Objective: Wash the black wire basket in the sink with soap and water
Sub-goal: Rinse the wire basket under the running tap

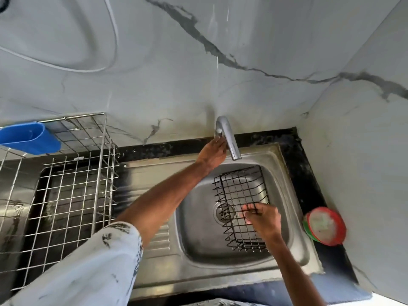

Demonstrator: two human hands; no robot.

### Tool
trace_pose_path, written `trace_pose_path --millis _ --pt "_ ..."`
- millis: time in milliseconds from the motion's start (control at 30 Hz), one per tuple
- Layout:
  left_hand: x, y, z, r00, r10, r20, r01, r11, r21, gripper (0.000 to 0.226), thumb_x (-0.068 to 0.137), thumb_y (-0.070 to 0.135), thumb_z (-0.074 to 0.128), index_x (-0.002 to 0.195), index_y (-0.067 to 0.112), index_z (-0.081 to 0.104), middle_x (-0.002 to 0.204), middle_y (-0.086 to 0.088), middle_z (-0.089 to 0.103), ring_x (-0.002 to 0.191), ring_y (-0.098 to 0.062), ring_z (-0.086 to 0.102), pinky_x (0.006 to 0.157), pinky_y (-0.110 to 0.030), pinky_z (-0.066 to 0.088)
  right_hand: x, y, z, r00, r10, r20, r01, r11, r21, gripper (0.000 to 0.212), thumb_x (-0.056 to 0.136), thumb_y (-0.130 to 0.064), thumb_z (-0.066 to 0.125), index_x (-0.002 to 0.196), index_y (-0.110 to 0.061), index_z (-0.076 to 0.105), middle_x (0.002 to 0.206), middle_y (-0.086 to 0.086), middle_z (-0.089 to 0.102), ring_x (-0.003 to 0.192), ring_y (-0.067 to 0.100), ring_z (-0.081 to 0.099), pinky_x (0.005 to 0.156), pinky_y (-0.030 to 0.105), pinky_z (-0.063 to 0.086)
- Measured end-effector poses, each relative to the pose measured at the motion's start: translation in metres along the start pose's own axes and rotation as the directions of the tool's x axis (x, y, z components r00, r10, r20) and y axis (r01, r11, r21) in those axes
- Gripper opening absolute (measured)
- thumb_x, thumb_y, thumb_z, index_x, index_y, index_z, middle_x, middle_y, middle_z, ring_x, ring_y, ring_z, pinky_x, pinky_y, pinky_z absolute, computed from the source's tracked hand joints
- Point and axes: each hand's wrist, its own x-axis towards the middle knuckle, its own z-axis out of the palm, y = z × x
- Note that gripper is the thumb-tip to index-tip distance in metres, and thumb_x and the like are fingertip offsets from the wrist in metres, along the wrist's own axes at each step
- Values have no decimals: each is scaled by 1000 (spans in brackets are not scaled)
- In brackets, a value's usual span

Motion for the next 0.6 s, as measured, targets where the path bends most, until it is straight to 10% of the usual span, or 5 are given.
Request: trace_pose_path --millis 100,267,367,467,600 --pt "-6 -5 24 999 -43 -11 42 998 -46 58 93 15 72 147 8 53 151 -12 55 140 -27 50 121 -45 37 6 1 -2 1000 13 24 -14 999 31 27 82 -9 81 82 -34 72 72 -16 74 64 2 72 60 22 60" --pt "-35 1 54 986 -154 58 159 982 -104 78 103 1 49 162 0 -2 171 -21 7 159 -33 13 129 -45 15 7 7 -6 999 8 46 -10 998 57 23 82 -7 80 86 -30 76 72 -17 75 64 4 73 56 17 57" --pt "-43 -2 28 977 -208 44 209 898 -388 80 96 1 59 163 5 16 171 -16 17 157 -31 23 127 -46 25 7 12 -9 997 9 70 -11 999 42 21 82 -9 80 87 -30 78 74 -17 76 67 3 73 64 22 59" --pt "-48 14 4 933 -357 48 257 567 -783 53 90 -4 60 143 4 55 146 -17 57 130 -28 58 113 -42 46 7 16 -13 994 13 110 -21 997 76 20 80 -6 80 87 -26 80 78 -15 77 73 2 74 72 24 60" --pt "-61 24 -9 929 -109 353 364 99 -926 36 109 30 44 110 4 68 100 -4 70 94 -22 67 96 -49 54 14 21 -24 984 28 176 -60 982 179 19 81 3 76 85 -15 79 84 -5 79 85 9 74 80 24 55"
